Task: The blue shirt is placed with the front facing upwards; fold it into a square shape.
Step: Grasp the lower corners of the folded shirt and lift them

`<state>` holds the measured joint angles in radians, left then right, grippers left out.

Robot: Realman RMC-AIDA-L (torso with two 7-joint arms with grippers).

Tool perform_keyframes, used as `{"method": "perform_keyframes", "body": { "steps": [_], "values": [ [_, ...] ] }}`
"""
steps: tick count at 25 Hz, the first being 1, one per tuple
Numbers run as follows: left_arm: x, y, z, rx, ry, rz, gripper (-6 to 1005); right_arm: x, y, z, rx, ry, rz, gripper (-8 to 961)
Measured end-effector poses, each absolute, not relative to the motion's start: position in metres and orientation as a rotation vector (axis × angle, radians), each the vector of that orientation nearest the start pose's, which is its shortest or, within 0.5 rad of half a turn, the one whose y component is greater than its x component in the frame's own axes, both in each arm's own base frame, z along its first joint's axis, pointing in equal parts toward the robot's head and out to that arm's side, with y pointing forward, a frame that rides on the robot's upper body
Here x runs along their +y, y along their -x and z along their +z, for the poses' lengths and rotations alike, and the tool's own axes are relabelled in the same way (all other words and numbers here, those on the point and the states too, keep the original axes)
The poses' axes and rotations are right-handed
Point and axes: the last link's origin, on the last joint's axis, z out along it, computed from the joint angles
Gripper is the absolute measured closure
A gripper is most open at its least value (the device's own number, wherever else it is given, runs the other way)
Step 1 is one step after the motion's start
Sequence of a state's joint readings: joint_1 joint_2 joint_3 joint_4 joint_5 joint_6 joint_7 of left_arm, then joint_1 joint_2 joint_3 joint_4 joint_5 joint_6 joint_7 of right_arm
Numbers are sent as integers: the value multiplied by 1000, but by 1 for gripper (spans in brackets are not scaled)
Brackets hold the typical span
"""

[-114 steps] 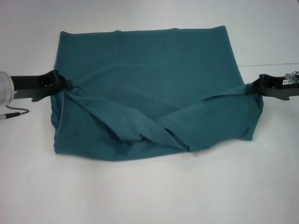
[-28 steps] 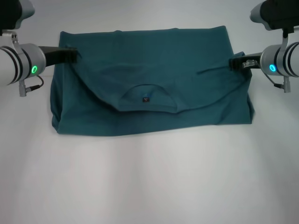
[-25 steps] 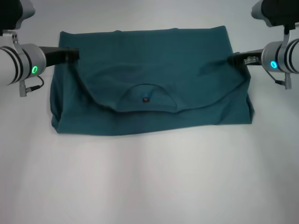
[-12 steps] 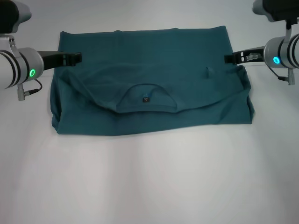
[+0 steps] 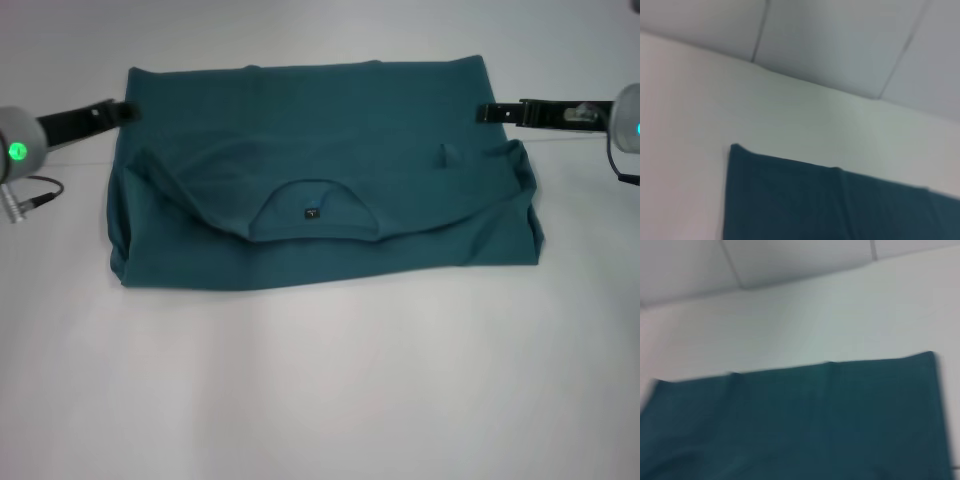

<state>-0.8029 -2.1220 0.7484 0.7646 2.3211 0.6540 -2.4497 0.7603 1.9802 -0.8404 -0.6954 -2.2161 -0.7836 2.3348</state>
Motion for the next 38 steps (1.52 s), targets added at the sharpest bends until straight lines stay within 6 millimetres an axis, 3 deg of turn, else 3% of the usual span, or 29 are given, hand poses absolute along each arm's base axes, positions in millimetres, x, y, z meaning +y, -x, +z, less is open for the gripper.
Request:
{"method": "perform_keyframes", "body": {
  "steps": [1,9,15,22,27,38],
  "values": [
    [474,228,42,-1340,1778,-603,463,465,-253,67,1251,1954,480,24],
    [441,253,52,-1609,1737,-846,469,413,-277,67,1336,2089,682,13],
    [422,267,41,-1710,1769,-842,474,391,-283,62,1341,2171,727,14],
    [404,287,31,-1614,1874,-713,472,386,-287,63,1348,2176,729,15],
    [403,303,21,-1564,1865,-581,474,386,-288,63,1349,2169,729,16],
    [401,304,5,-1556,1913,-497,477,384,-290,61,1362,2168,723,17]
  ]
}}
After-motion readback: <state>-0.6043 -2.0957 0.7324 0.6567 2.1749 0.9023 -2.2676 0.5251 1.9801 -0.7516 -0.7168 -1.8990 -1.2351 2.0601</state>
